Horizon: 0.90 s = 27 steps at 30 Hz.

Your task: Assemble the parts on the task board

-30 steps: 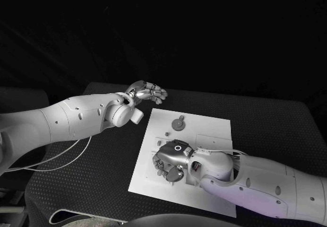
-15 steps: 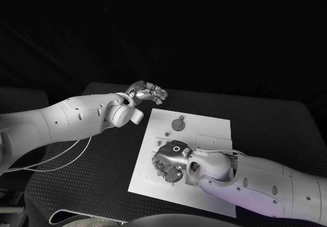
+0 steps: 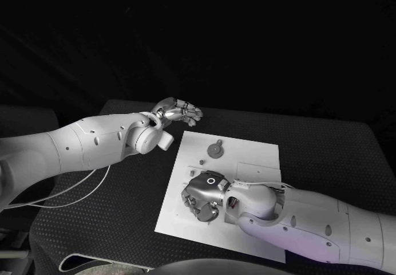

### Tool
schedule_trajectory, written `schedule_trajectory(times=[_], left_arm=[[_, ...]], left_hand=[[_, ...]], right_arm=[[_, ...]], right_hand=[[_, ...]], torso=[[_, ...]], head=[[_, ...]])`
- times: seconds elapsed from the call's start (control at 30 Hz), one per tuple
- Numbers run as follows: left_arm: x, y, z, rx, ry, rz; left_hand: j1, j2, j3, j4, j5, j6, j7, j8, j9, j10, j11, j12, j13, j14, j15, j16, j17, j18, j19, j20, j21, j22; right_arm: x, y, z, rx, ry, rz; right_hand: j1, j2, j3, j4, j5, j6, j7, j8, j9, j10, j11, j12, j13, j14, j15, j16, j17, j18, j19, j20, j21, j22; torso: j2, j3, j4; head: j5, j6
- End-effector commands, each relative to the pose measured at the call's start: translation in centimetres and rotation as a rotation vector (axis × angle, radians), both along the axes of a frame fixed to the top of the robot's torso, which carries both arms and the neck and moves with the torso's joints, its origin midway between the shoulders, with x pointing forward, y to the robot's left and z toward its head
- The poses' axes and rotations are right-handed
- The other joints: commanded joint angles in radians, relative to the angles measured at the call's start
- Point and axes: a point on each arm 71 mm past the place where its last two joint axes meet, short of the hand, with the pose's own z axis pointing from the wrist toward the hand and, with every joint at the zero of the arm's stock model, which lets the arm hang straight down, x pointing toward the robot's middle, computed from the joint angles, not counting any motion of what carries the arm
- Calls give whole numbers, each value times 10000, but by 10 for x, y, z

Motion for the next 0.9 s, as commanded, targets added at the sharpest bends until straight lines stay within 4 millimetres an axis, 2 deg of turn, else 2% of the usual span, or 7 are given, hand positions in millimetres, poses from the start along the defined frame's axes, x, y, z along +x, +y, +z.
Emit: schedule_trajectory(times=[0.03,0.17,0.2,0.3,0.5,0.7,0.9], left_arm=[[0,-1,1,-118,-28,-126],[-1,0,1,-105,-15,-95],[-1,0,1,-103,-12,-92],[-1,1,1,-101,-10,-88],[-1,2,1,-88,-3,-58],[-1,3,1,-77,-8,-26],[-1,4,1,-71,-10,-8]], left_hand=[[-57,-25,-4,60,-43,-69,7,49,-17,-54,-13,-1,0,90,-10,-66,17,-38,-2,34,-68,14],[-58,-26,-5,61,-44,-70,8,49,-18,-55,-13,-2,0,90,-9,-70,21,-39,-2,34,-69,15],[-59,-27,-6,61,-44,-71,8,50,-18,-56,-12,-2,0,90,-9,-71,22,-39,-2,34,-70,16],[-60,-30,-8,62,-45,-72,8,50,-19,-57,-12,-3,0,89,-9,-74,25,-39,-2,35,-72,17],[-64,-33,-10,65,-46,-75,9,50,-21,-61,-10,-4,-1,89,-8,-80,31,-40,-1,35,-75,19],[-64,-38,-12,66,-46,-78,10,50,-23,-63,-9,-5,-1,88,-7,-85,36,-40,-2,35,-78,21],[-61,-40,-11,65,-46,-82,11,50,-24,-65,-9,-6,-1,88,-7,-90,42,-40,-1,35,-81,23]], right_arm=[[-2,-3,-9,-308,521,76],[0,-6,-9,-185,640,-58],[0,-6,-9,-134,642,-92],[1,-7,-9,-119,727,-110],[2,-8,-8,92,691,-251],[4,-11,-7,287,641,-405],[7,-21,-2,910,516,-705]], right_hand=[[47,-16,225,22,40,-43,73,-85,-29,-124,65,-96,189,-96,11,-118,-37,627,-82,16,-38,32],[-208,-297,72,2,150,-299,196,-299,-95,-411,194,-279,103,-138,134,-161,-41,627,-146,94,-70,42],[-359,-476,-125,-9,196,-581,322,-481,-173,-715,320,-451,20,-185,249,-173,-35,627,-203,123,-84,56],[-487,-719,-519,-22,212,-1008,515,-747,-297,-1185,505,-699,-118,-331,433,-187,-12,627,-344,175,-127,82],[-539,-976,-1297,-23,437,-1600,778,-1058,-481,-1864,798,-989,-387,-738,721,-149,55,627,-699,350,-260,121],[-708,-1113,-2102,-15,344,-1950,852,-1160,-542,-2492,1024,-1026,-558,-1195,947,-21,57,627,-1079,524,-281,195],[-638,-1115,-2215,1,360,-1979,803,-1122,-538,-2624,1056,-885,-581,-1259,975,94,18,627,-1114,568,-248,185]], torso=[[-9,-7,-10],[-4,1,-15],[-2,2,-15],[-2,5,-11],[-1,13,-5],[-2,13,-7],[2,12,2]], head=[[-13,15],[-8,14],[-15,16],[-26,22],[-52,24],[-62,45],[-81,78]])
